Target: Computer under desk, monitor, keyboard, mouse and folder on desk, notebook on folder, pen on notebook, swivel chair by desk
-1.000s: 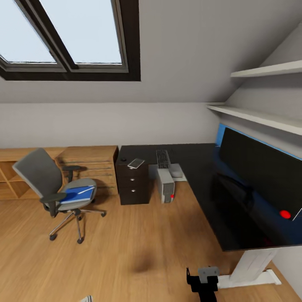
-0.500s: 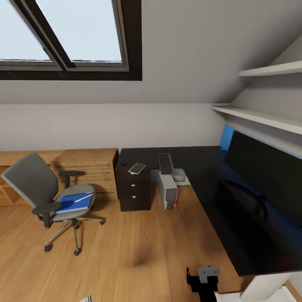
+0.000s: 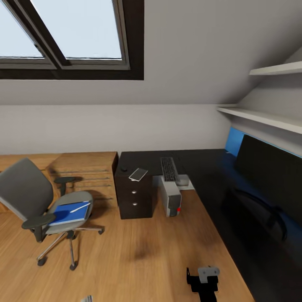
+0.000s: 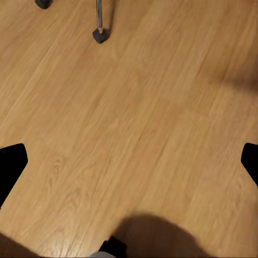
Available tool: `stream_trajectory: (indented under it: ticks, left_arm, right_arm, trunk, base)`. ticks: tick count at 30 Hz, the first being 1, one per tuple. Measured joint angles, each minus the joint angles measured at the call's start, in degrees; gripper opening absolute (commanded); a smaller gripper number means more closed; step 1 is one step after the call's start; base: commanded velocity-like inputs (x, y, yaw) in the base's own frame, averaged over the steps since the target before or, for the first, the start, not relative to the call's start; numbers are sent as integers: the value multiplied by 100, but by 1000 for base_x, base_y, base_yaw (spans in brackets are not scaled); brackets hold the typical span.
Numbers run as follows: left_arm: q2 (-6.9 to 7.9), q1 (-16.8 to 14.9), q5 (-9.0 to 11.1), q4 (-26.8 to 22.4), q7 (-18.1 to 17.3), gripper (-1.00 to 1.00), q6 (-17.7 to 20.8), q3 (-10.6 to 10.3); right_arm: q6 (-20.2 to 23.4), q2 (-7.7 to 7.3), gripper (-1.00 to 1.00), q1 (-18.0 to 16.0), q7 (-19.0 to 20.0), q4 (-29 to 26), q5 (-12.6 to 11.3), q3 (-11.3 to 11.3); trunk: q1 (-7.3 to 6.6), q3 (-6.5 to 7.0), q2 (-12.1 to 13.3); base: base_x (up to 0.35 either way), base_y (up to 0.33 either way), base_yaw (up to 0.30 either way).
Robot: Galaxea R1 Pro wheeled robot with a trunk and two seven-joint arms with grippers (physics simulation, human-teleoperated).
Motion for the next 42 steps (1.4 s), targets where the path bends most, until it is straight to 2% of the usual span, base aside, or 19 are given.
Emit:
stream_trajectory:
  ticks: [10, 15, 19, 21, 24, 42]
  left_arm:
    - [0, 0, 0, -1, -1, 100, 7, -2]
    - [-91, 1, -3, 12, -4, 100, -9, -1]
    - [-110, 1, -7, 20, -3, 100, -14, -2]
    - [-113, 1, -2, 22, 2, 100, -12, -163]
    - [-115, 1, 1, 28, 4, 100, -13, -243]
    - [-115, 1, 9, 40, 1, 100, 4, -287]
  right_arm:
    - [0, 0, 100, 0, -4, 1, -11, 0]
    - [-1, 8, 100, 0, -13, 1, -43, -13]
    - [-115, 3, 100, 0, -16, 0, -50, -39]
    - [-158, 1, 100, 0, -16, 34, -48, -38]
    - [-165, 0, 100, 0, -17, 161, -50, -37]
    - [-168, 9, 100, 0, -18, 237, -46, -27]
  trunk:
    - [0, -1, 0]
    - [0, -8, 0]
    - [0, -9, 0]
    - [0, -9, 0]
    - [0, -9, 0]
    - [0, -9, 0]
  base:
    - [318, 165, 38]
    - [304, 30, 82]
    - [290, 2, 7]
    - [326, 0, 1]
    - [329, 0, 0]
    - [296, 19, 0]
